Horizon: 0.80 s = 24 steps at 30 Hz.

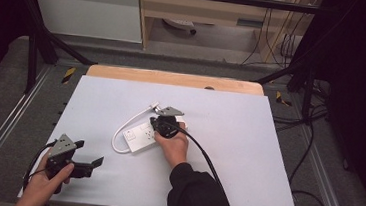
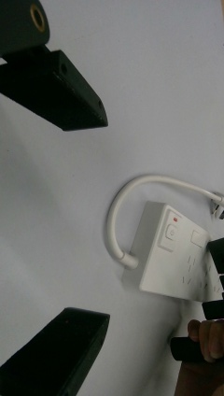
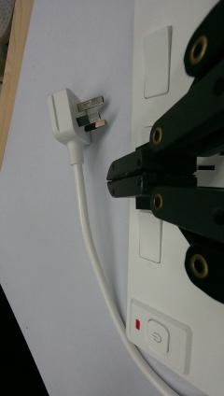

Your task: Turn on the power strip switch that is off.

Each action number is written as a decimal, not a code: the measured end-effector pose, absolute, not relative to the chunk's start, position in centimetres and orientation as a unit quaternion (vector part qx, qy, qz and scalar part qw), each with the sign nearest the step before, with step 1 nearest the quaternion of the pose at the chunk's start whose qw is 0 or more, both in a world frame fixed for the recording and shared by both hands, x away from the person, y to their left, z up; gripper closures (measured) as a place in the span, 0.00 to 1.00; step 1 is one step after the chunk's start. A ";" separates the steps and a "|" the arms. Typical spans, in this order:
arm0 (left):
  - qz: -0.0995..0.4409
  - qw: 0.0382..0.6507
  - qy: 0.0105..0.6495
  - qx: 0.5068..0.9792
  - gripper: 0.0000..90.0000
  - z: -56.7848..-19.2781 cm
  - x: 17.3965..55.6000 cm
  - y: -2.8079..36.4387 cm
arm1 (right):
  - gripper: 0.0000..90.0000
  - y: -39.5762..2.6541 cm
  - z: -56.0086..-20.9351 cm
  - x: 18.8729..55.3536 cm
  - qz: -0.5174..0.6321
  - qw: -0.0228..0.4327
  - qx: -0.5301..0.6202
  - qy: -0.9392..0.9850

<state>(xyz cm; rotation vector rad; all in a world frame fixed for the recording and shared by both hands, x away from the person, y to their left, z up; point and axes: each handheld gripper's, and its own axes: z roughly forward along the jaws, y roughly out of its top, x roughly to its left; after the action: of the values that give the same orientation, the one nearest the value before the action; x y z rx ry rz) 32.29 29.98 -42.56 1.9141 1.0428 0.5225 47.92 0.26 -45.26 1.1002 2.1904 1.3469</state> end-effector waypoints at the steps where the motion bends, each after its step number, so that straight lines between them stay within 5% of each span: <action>1: 0.210 0.435 0.419 0.769 0.07 -42.6 32.3 30.0 | 1.00 0.2 -45.3 47.9 0.474 0.171 0.388 0.771; 24: 0.209 0.435 0.419 0.769 0.07 -42.6 32.3 30.0 | 1.00 0.2 -44.9 48.0 0.477 0.170 0.393 0.768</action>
<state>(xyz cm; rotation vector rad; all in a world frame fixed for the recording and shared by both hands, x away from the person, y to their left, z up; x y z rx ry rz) 32.29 29.99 -42.57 1.9143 1.0423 0.5196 47.99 0.18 -44.87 1.1165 2.1823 1.3547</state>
